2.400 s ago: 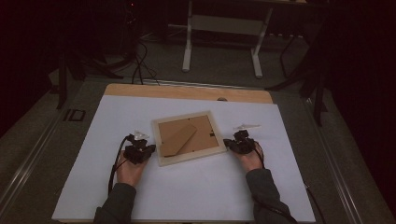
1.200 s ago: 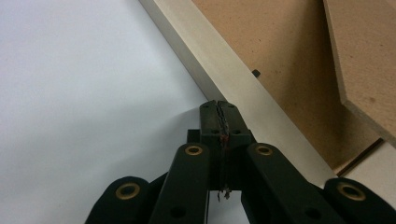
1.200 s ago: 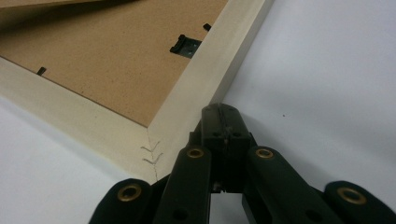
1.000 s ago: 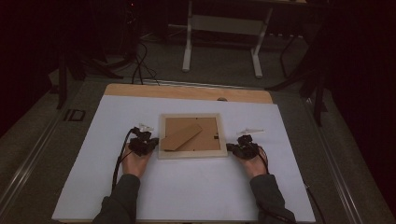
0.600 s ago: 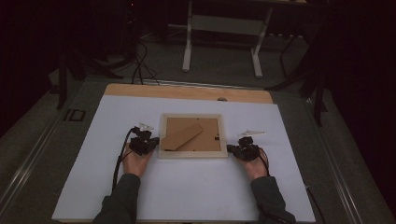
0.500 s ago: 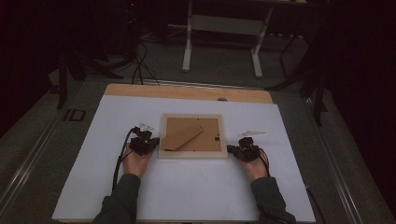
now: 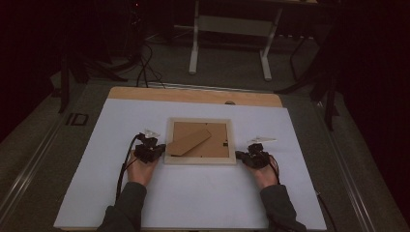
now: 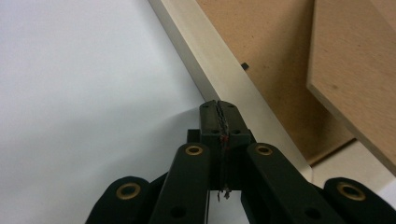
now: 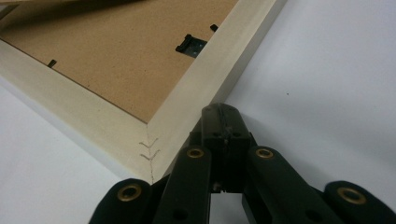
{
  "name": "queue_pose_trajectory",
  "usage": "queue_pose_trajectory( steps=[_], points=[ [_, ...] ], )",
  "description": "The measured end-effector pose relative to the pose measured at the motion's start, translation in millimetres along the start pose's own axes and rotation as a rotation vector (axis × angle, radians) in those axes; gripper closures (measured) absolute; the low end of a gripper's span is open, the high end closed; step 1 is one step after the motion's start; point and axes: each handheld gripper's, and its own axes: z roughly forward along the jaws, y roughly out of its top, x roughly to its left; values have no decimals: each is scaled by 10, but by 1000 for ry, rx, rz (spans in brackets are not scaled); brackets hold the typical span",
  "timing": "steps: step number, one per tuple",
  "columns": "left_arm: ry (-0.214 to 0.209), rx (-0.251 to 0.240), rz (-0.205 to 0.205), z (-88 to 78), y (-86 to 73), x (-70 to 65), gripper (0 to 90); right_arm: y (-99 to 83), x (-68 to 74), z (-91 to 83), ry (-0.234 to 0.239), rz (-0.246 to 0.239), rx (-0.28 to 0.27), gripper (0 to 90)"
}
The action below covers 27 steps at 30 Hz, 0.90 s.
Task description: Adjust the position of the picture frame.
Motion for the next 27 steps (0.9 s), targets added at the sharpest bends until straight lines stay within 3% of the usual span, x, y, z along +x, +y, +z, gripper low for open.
queue_pose_trajectory(
  steps=[12,19,27],
  points=[
    [-41,-1,32,-134,-157,-138,900,-25,-53,-27,-4,23,-11,900],
    [-71,0,9,-195,-210,-162,900,-48,-47,-47,-5,20,-14,900],
    [-82,-12,15,-243,-256,-199,900,-73,-25,-72,-9,17,-13,900]
  ],
)
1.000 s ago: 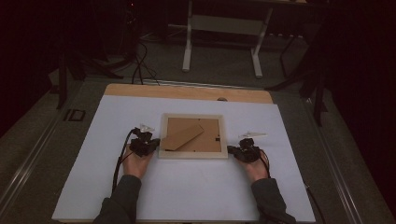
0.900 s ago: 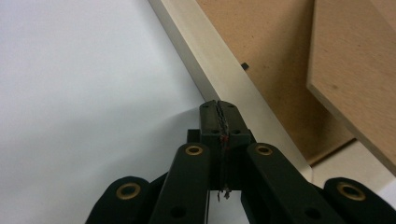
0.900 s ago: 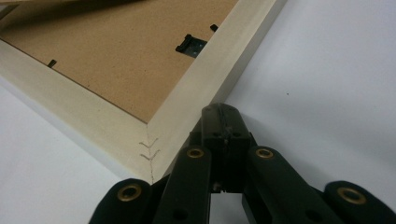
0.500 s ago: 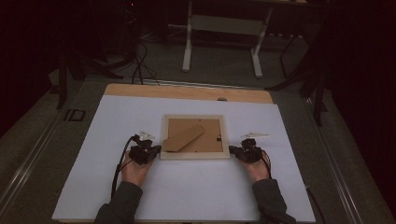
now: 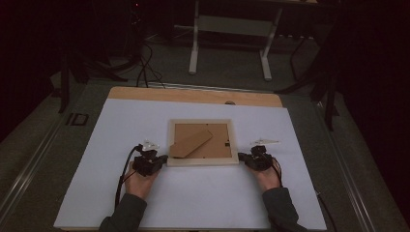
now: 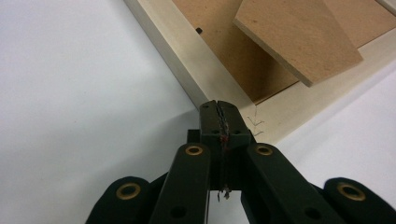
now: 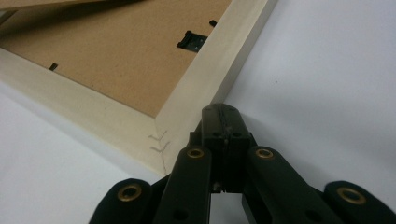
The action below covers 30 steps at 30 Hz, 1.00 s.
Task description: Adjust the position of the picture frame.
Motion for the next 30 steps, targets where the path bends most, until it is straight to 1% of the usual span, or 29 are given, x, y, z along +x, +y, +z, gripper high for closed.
queue_pose_trajectory(
  steps=[5,8,14,18,22,30],
  points=[
    [-4,-4,5,-14,-26,-19,900,-22,12,-25,-1,-1,4,900],
    [-7,-6,17,-37,-56,-42,900,-37,17,-41,3,2,7,900],
    [-14,-12,18,-56,-84,-38,900,-58,43,-71,7,-11,16,900],
    [-24,-18,12,-61,-100,-22,900,-71,56,-85,12,-18,18,900],
    [-25,-22,6,-63,-103,-11,900,-81,84,-98,3,-26,19,900],
    [-25,-27,-9,-65,-103,28,900,-106,132,-127,15,-33,17,900]
  ],
)
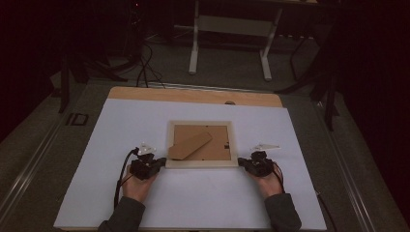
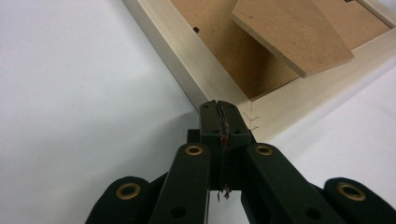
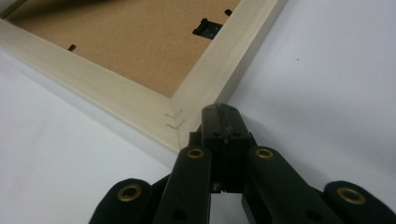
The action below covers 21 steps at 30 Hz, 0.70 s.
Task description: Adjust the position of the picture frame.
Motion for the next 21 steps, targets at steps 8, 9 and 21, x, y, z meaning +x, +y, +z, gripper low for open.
queue_pose_trajectory(
  steps=[8,9,21],
  points=[
    [-6,-24,-22,-3,-28,46,900,-12,24,-13,15,-8,-4,900],
    [-9,-25,-27,-5,-31,60,900,-10,37,-15,15,-11,0,900],
    [-6,-30,-25,-13,-45,64,896,-22,28,3,11,-9,-16,887]
  ],
)
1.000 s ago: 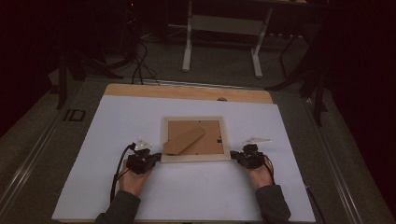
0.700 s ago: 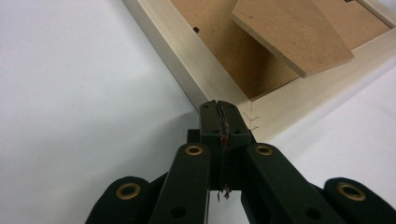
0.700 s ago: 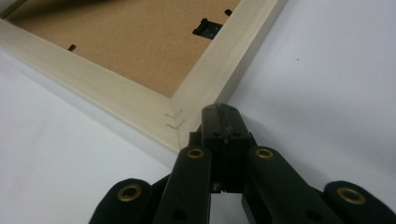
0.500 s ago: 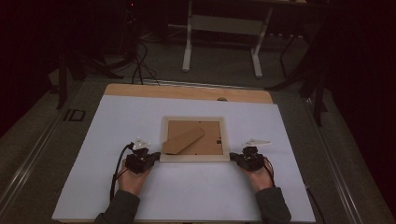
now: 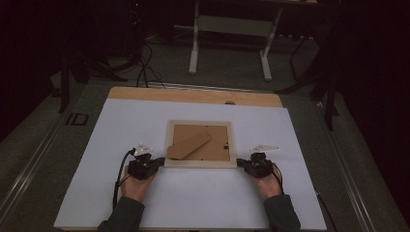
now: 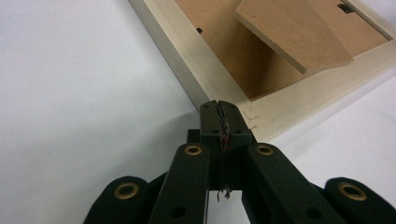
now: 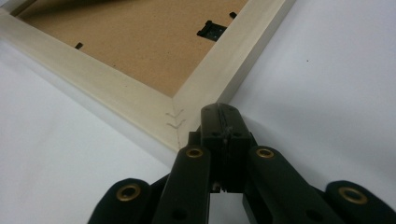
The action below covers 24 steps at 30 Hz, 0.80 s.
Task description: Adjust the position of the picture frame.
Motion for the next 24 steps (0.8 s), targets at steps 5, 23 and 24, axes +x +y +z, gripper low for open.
queue_pose_trajectory(
  steps=[5,23,24],
  points=[
    [-8,-7,-3,-34,7,35,789,-25,-47,-11,-11,1,-24,804],
    [-2,-85,-6,-317,129,128,658,-21,-164,-189,-80,27,-124,608],
    [-2,-91,-7,-338,141,127,657,-21,-162,-187,-83,25,-123,608]
  ],
)
